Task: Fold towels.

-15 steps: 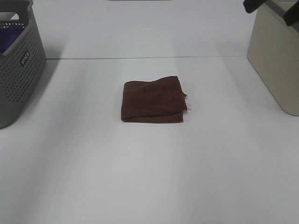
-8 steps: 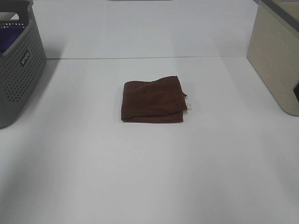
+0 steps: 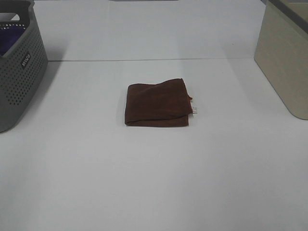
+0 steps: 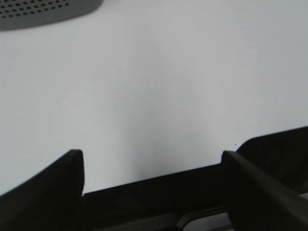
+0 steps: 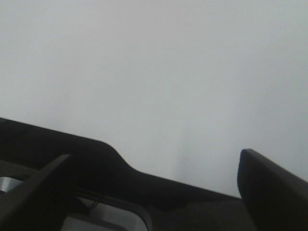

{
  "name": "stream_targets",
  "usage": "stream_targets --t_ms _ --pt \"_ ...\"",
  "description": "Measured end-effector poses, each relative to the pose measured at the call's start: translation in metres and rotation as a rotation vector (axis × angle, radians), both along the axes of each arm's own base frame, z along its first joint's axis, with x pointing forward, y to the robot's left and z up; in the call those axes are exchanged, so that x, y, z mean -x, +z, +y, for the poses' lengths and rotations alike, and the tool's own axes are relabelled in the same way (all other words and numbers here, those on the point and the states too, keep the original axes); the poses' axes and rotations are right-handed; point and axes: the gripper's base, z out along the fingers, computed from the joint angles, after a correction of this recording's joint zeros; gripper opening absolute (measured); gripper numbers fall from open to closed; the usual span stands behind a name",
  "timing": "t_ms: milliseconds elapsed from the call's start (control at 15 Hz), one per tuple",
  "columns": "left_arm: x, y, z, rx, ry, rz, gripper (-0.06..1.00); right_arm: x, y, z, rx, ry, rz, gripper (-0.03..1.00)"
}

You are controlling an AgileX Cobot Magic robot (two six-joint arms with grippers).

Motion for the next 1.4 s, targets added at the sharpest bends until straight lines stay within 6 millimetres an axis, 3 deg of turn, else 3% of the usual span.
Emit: stream_targets --t_ms 333,1400 --pt "0.013 -0.007 -0.006 0.068 -0.103 -0.163 0.73 0.016 0.005 0.001 -0.011 0.018 -0.114 0.86" --pt "0.012 -0.011 -0.008 0.068 -0.136 -0.172 0.73 0.016 0.005 0.001 -0.009 0.02 -0.115 0.86"
